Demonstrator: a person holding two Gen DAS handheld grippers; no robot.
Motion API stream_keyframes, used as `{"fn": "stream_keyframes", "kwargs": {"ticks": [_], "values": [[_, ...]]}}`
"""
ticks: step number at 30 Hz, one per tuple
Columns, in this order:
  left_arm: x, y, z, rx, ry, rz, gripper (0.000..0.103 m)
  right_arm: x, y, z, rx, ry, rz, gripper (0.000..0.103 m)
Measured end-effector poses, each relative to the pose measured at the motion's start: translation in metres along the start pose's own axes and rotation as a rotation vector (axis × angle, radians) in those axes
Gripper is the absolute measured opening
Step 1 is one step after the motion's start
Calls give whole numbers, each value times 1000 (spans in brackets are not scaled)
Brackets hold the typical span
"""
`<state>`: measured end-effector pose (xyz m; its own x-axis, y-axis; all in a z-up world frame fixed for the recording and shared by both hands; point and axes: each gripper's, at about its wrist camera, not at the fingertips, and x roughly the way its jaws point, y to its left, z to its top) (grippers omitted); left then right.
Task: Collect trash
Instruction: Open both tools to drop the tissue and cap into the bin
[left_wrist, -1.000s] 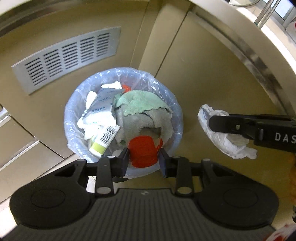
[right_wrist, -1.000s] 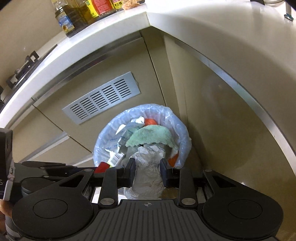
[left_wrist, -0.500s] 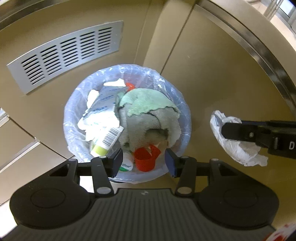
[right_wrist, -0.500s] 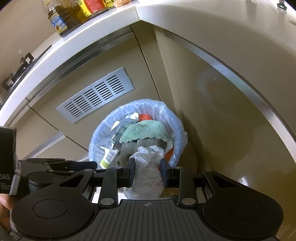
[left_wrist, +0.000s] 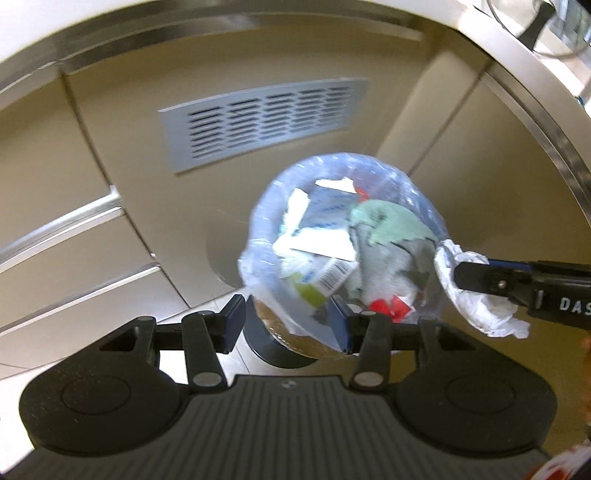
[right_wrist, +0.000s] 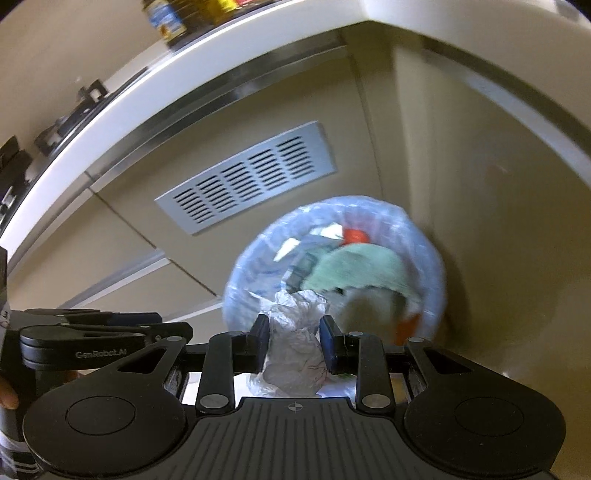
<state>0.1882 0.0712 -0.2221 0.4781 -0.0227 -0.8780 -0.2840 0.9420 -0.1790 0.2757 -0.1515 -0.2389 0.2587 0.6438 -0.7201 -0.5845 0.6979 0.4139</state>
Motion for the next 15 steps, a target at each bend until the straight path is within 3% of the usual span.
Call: {"fn": "stream_keyframes", "kwargs": {"ticks": [4, 5, 6, 8, 15], "values": [[-7, 13, -1, -24, -13, 15, 45, 15, 7, 5, -16, -46, 5, 30], [-8, 15, -1, -28, -15, 18, 45, 18, 8, 7, -16, -55, -2, 38], [-9, 17, -2, -32, -16, 20, 45, 21, 8, 9, -9, -59, -17, 52], [-11, 20, -3, -37, -16, 23, 45, 23, 8, 10, 5, -72, -41, 61], [-14, 23, -4, -38, -15, 27, 45, 19, 5, 7, 15, -37, -52, 61]]}}
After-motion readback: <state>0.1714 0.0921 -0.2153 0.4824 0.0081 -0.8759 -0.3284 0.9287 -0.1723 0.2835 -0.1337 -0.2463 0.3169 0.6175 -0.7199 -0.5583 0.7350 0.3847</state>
